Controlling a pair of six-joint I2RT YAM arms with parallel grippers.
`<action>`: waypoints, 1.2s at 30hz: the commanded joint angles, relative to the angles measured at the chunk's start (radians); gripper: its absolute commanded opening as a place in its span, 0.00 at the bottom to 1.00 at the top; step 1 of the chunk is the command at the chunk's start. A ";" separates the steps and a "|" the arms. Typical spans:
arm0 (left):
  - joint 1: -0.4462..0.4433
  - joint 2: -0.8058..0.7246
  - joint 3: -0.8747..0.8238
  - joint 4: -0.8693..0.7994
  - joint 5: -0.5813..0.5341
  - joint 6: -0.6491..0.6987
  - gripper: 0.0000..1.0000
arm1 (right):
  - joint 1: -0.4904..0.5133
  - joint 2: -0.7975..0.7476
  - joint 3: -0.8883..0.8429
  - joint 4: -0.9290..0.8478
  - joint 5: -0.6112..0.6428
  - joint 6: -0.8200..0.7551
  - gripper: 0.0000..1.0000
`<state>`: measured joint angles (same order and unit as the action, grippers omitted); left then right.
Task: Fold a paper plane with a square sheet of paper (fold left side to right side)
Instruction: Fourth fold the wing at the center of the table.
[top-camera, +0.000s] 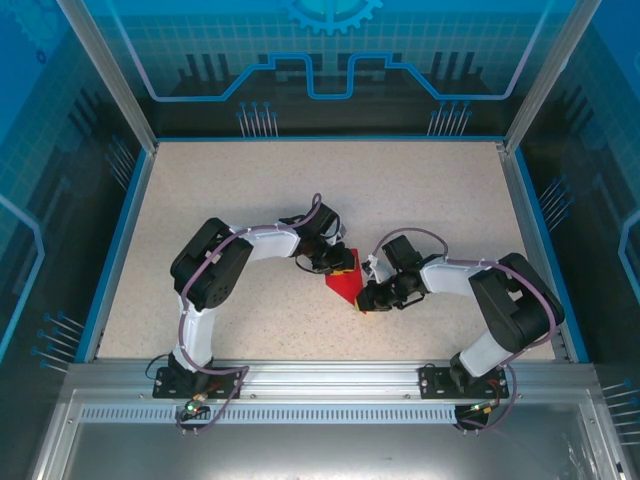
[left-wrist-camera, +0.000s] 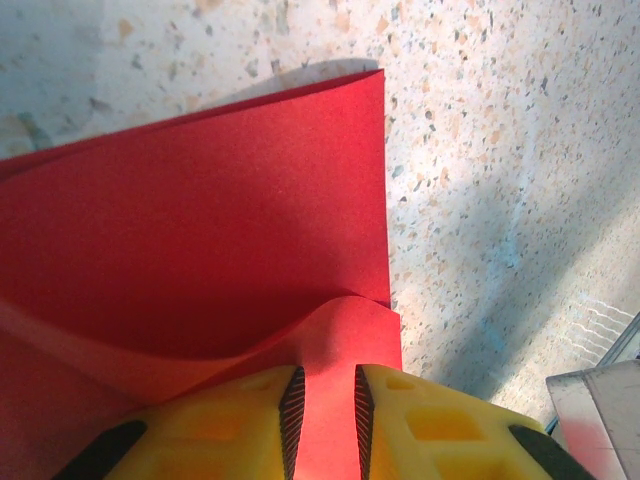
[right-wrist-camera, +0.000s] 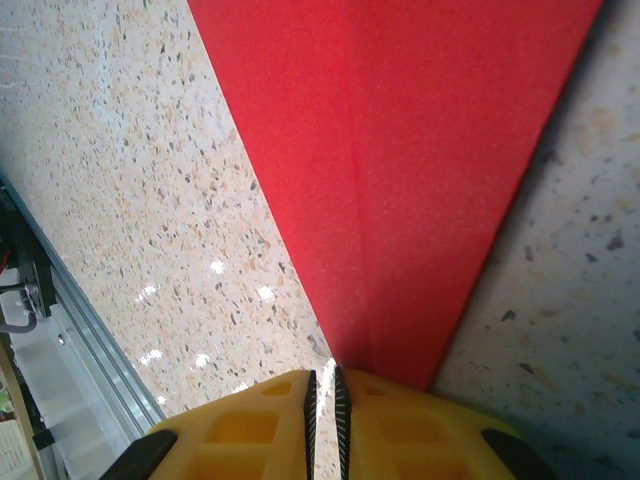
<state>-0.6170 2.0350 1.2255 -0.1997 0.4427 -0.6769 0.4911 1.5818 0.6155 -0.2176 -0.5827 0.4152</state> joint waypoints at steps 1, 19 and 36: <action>0.022 0.033 -0.054 -0.099 -0.096 0.028 0.25 | 0.024 -0.004 -0.033 -0.159 0.005 -0.015 0.16; 0.023 0.033 -0.048 -0.101 -0.093 0.026 0.25 | 0.023 -0.081 -0.003 -0.160 0.016 -0.007 0.16; 0.023 0.028 -0.049 -0.099 -0.091 0.027 0.25 | 0.024 -0.083 0.064 -0.100 -0.045 0.049 0.15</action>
<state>-0.6159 2.0335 1.2221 -0.1970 0.4461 -0.6769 0.5041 1.5055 0.6567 -0.3229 -0.5972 0.4480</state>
